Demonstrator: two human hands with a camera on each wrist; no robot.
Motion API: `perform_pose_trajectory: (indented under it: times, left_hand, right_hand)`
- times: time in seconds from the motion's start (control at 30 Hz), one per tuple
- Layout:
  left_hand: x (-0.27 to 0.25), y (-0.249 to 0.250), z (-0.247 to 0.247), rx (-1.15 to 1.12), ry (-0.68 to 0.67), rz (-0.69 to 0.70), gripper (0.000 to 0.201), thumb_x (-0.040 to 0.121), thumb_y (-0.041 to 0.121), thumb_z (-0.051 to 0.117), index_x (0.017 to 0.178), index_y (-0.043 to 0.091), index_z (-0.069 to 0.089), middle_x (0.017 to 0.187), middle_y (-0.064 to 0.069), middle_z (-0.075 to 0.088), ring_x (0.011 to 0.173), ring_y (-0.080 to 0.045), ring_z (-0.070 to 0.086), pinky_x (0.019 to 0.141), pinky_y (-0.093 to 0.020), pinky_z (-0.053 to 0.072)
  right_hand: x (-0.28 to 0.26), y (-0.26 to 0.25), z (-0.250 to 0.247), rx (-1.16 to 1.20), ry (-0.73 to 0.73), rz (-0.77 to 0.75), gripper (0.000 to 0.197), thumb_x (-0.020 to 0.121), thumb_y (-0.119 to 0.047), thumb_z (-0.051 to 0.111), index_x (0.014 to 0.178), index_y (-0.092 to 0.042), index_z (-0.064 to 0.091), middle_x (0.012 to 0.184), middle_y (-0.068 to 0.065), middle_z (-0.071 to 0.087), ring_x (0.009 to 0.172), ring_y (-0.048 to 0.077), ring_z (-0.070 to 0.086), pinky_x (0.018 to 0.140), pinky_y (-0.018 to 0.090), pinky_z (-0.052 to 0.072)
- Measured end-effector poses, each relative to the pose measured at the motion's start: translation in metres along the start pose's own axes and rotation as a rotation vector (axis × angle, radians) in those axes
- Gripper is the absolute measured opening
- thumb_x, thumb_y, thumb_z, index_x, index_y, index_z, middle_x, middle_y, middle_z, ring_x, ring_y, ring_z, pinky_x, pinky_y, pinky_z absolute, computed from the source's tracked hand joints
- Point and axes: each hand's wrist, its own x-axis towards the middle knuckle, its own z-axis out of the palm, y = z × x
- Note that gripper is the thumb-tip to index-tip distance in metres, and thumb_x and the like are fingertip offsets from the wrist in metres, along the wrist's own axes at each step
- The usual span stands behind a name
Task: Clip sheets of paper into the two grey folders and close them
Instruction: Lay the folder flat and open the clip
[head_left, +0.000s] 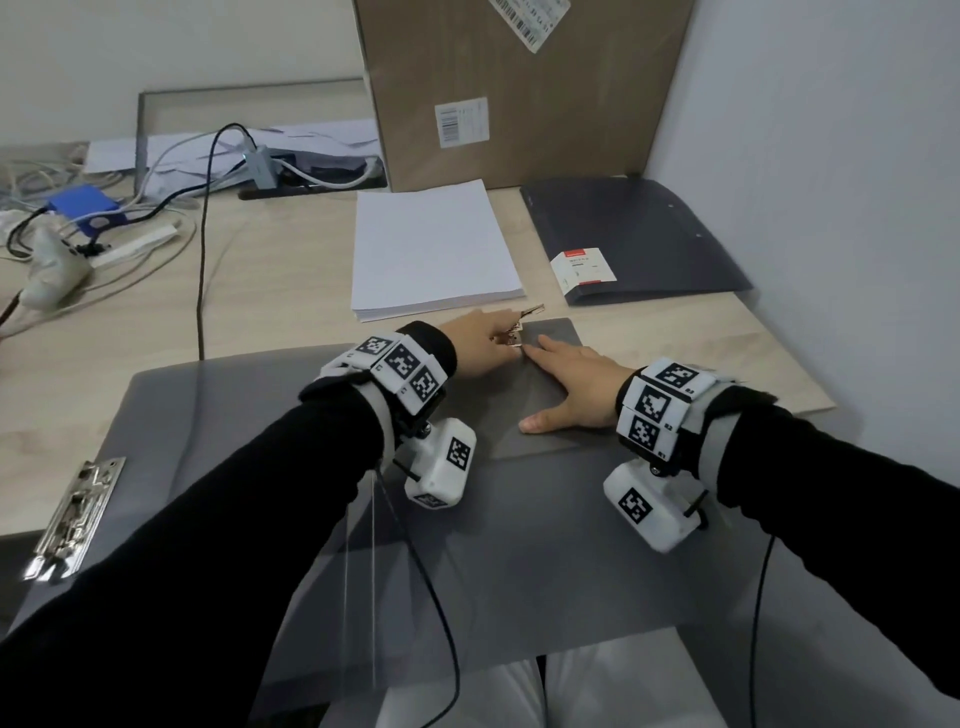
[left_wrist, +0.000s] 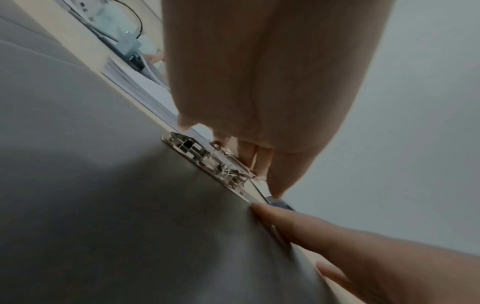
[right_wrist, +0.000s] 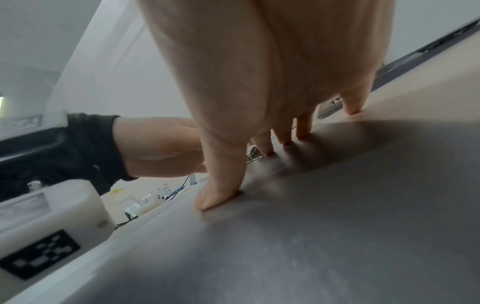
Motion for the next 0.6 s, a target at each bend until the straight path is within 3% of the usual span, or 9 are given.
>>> perform_pose_trajectory:
  times: [0.07, 0.13, 0.2, 0.27, 0.33, 0.43, 0.53, 0.6]
  left_hand:
    - [-0.002, -0.003, -0.001, 0.002, 0.029, -0.011, 0.060, 0.095, 0.035, 0.046, 0.149, 0.023, 0.023, 0.160, 0.001, 0.016, 0.149, -0.023, 0.009, 0.120, -0.045, 0.009]
    - [-0.011, -0.009, -0.006, -0.054, 0.088, 0.003, 0.060, 0.095, 0.033, 0.047, 0.149, 0.021, 0.025, 0.160, 0.000, 0.014, 0.149, -0.020, 0.007, 0.121, -0.036, 0.005]
    - [-0.025, -0.021, -0.011, -0.100, 0.137, 0.010, 0.056, 0.095, 0.028, 0.050, 0.147, 0.018, 0.032, 0.159, -0.002, 0.020, 0.147, -0.017, 0.017, 0.116, -0.023, 0.010]
    - [-0.042, -0.038, -0.015, -0.121, 0.152, -0.015, 0.052, 0.094, 0.026, 0.050, 0.145, 0.019, 0.037, 0.158, -0.002, 0.022, 0.145, -0.017, 0.022, 0.114, -0.022, 0.013]
    - [-0.062, -0.056, -0.016, -0.120, 0.146, -0.047, 0.053, 0.094, 0.025, 0.051, 0.145, 0.020, 0.036, 0.158, -0.002, 0.022, 0.145, -0.017, 0.022, 0.115, -0.024, 0.014]
    - [-0.091, -0.082, -0.016, -0.060, 0.110, -0.100, 0.059, 0.092, 0.028, 0.055, 0.146, 0.021, 0.033, 0.158, -0.003, 0.020, 0.146, -0.018, 0.020, 0.117, -0.027, 0.013]
    - [-0.112, -0.103, -0.012, 0.084, -0.033, -0.175, 0.076, 0.085, 0.036, 0.062, 0.149, 0.027, 0.022, 0.161, -0.001, 0.009, 0.149, -0.025, 0.007, 0.120, -0.038, 0.010]
    - [-0.119, -0.109, -0.008, 0.127, -0.095, -0.215, 0.087, 0.081, 0.042, 0.066, 0.150, 0.029, 0.015, 0.161, 0.001, 0.001, 0.149, -0.028, -0.003, 0.120, -0.045, 0.007]
  right_hand:
    - [-0.002, -0.002, 0.000, 0.005, 0.009, 0.014, 0.104, 0.074, -0.059, 0.065, 0.152, -0.024, 0.006, 0.162, 0.001, -0.001, 0.149, 0.021, 0.007, 0.117, 0.052, 0.017]
    - [-0.004, -0.003, 0.000, -0.014, 0.011, 0.029, 0.103, 0.075, -0.059, 0.064, 0.152, -0.023, 0.006, 0.161, 0.001, 0.000, 0.149, 0.019, 0.006, 0.117, 0.052, 0.018]
    - [-0.006, -0.002, -0.002, -0.040, 0.006, 0.042, 0.101, 0.077, -0.057, 0.063, 0.152, -0.021, 0.006, 0.161, 0.003, 0.002, 0.149, 0.021, 0.006, 0.118, 0.049, 0.017]
    - [-0.008, 0.001, -0.006, -0.035, -0.002, 0.064, 0.099, 0.079, -0.054, 0.063, 0.153, -0.018, 0.007, 0.161, 0.006, 0.003, 0.149, 0.022, 0.007, 0.121, 0.040, 0.014]
    - [-0.011, 0.004, -0.012, -0.037, -0.005, 0.095, 0.096, 0.081, -0.052, 0.061, 0.153, -0.016, 0.008, 0.161, 0.007, 0.003, 0.149, 0.021, 0.009, 0.120, 0.032, 0.013]
    - [-0.019, 0.002, -0.020, -0.069, 0.006, 0.148, 0.090, 0.083, -0.051, 0.060, 0.152, -0.016, 0.013, 0.161, 0.006, 0.011, 0.147, 0.021, 0.018, 0.118, 0.031, 0.018]
    - [-0.026, -0.011, -0.028, -0.095, 0.057, 0.139, 0.086, 0.083, -0.045, 0.063, 0.151, -0.016, 0.018, 0.158, 0.006, 0.023, 0.143, 0.023, 0.027, 0.115, 0.032, 0.026]
    - [-0.030, -0.029, -0.031, -0.066, 0.061, 0.096, 0.086, 0.083, -0.044, 0.064, 0.151, -0.017, 0.018, 0.158, 0.002, 0.024, 0.144, 0.021, 0.027, 0.115, 0.030, 0.025]
